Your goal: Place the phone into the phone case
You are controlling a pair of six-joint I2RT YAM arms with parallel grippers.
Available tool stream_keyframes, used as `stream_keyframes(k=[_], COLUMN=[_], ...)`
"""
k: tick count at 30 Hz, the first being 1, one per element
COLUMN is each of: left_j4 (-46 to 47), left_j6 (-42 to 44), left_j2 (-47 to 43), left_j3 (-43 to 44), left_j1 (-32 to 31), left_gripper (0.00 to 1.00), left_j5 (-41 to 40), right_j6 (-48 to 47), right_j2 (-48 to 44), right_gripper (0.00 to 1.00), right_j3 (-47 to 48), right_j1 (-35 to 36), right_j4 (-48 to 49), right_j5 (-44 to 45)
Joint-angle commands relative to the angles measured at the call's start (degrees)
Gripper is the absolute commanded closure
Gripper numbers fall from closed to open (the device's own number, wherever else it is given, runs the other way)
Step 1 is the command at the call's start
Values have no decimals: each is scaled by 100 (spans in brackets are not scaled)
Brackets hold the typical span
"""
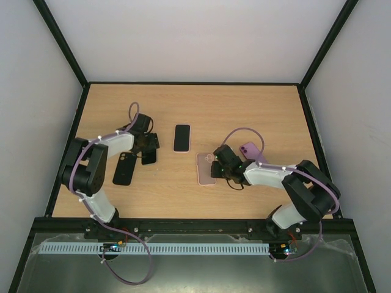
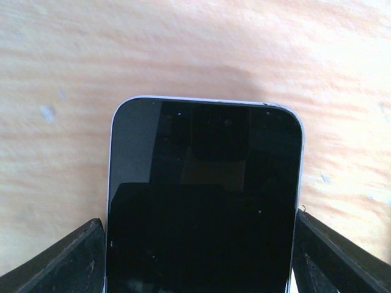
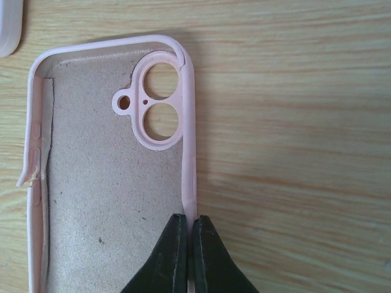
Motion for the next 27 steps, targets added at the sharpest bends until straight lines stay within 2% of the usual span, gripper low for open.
stream_keyframes(k=[1,4,9,13,22,27], left_j4=[85,207,387,610,1124,1290], left_j6=[-407,-548,-774,-899,-1308,-1559], left_j2=[-352,-551,-817,-962,-1131,-1185], left_j3=[-514,-718,-1052,-1205,-1424,-1420], left_j1=[-307,-484,-603,-691,-982,-1217], left_gripper=[50,50,51,52,54,54], left_j5=[642,760,959,1131,1630,1752], right_j6=[359,486,458,478,1225,1627], right_j2=[-10,-76,-501,-868,-1094,-918], right_gripper=[98,95,75,60,60,59], right_j3=[-226,-226,-165,-202,-318,-297], right_j1=[376,473,475,493,952,1278], right_j4=[-205,-239,-497,-312,1090,1910], right_j5=[-147,-51,48,-264,-865,-767])
